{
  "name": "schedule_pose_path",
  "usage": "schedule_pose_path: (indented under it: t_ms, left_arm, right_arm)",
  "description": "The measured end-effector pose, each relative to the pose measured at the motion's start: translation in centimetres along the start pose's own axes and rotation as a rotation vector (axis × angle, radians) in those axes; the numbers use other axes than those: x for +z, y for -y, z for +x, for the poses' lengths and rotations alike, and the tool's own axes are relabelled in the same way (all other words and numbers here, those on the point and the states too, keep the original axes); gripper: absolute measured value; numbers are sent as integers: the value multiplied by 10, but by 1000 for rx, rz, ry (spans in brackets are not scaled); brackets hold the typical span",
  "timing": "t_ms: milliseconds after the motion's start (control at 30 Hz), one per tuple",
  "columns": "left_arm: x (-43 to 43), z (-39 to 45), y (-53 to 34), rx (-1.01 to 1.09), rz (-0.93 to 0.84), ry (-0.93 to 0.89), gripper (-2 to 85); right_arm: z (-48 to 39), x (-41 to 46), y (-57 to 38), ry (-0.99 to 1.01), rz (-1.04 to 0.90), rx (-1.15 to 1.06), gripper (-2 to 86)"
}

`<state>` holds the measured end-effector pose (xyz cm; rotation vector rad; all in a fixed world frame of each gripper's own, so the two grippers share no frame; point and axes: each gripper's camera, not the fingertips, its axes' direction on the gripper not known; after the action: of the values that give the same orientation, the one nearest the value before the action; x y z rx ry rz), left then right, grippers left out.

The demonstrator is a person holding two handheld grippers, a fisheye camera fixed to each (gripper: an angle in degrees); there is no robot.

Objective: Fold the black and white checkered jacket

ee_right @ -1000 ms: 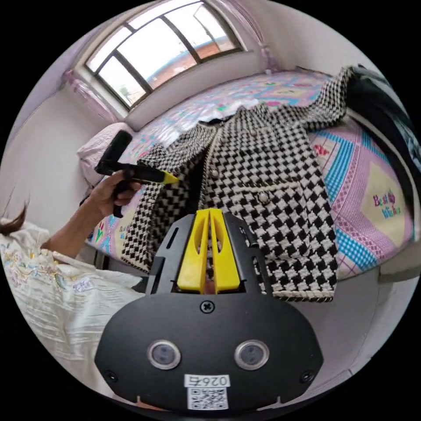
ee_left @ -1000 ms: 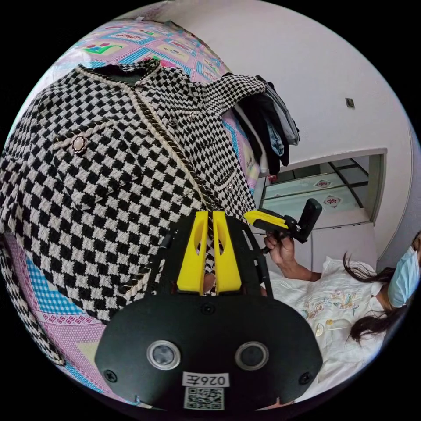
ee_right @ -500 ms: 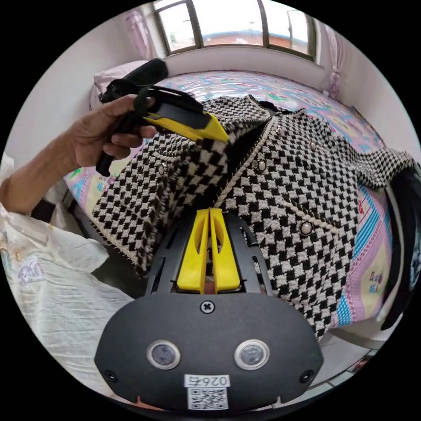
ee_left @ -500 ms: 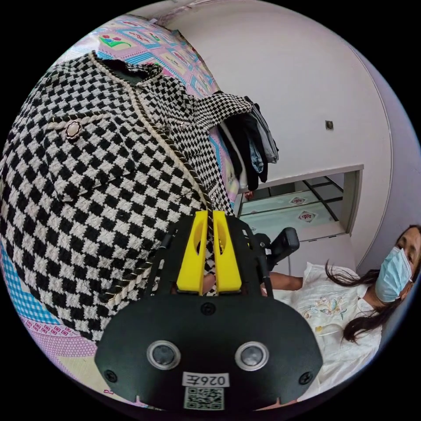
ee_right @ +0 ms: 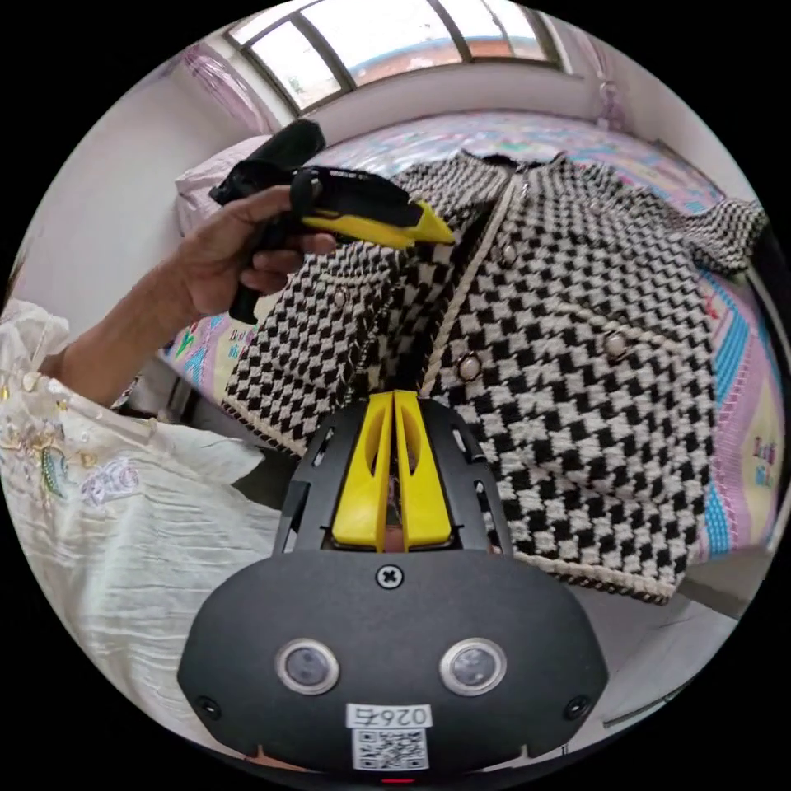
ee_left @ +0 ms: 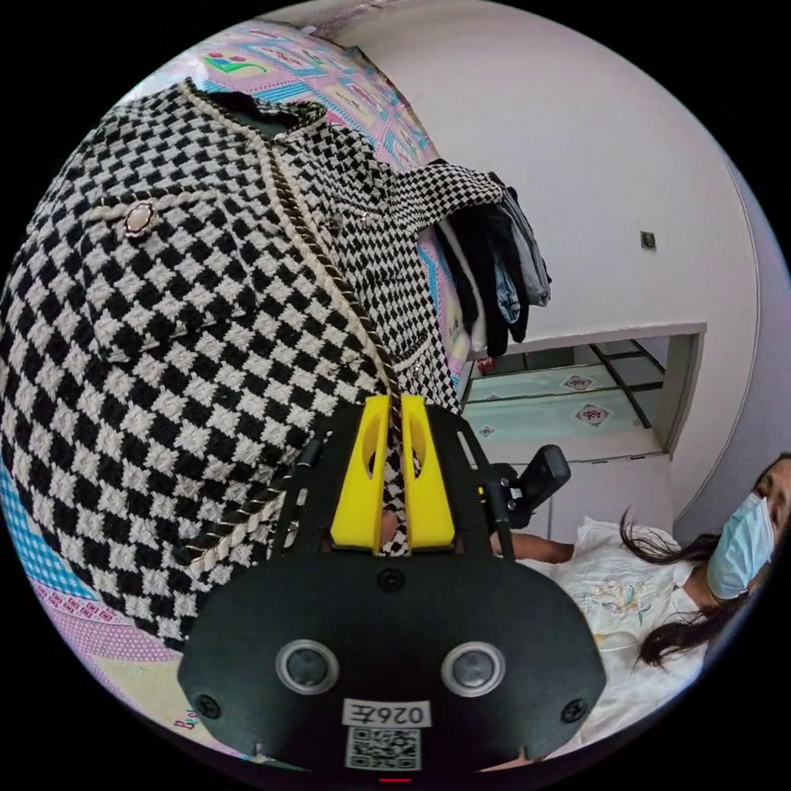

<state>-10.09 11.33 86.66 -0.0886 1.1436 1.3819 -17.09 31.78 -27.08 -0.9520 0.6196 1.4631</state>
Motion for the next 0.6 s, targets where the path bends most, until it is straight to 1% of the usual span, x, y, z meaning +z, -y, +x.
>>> schedule_pose_path:
  t_ms: [33, 100, 133, 200, 267, 367, 400, 433, 500, 567, 600]
  left_arm:
    - [7, -12, 5, -29, -34, -36, 37]
    - [9, -28, 9, -71, -48, -83, 37]
    - [6, -36, 9, -89, -31, -132, 37]
    - [-1, -42, 6, -96, -2, -172, 35]
    - [-5, -45, 3, -96, 18, -186, 34]
    - [-9, -48, 1, -97, 36, -205, 37]
    - [-10, -47, 0, -86, 40, -201, 40]
    - [-12, -45, 0, -69, 45, -197, 45]
    - [-18, -41, -4, -37, 62, -208, 50]
    - [-29, -39, -12, -3, 90, -238, 44]
    - [-38, -37, -19, 41, 119, -290, 20]
  right_arm:
    - [4, 7, 1, 37, -19, 10, -9]
    - [8, 2, 2, 67, -11, 34, -9]
    - [9, -5, 0, 62, -4, 51, -9]
    - [10, -21, -8, 52, 44, 96, -9]
    - [13, -46, -23, 58, 145, 182, -8]
    - [6, -70, -36, 88, 313, 204, -5]
    - [2, -70, -36, 94, 327, 186, -5]
    - [-5, -66, -31, 94, 317, 144, -7]
    - [-17, -45, -19, 52, 232, 74, -9]
    - [-21, -5, -12, -83, 30, 61, -9]
    - [-21, -1, -14, -96, 22, 56, -9]
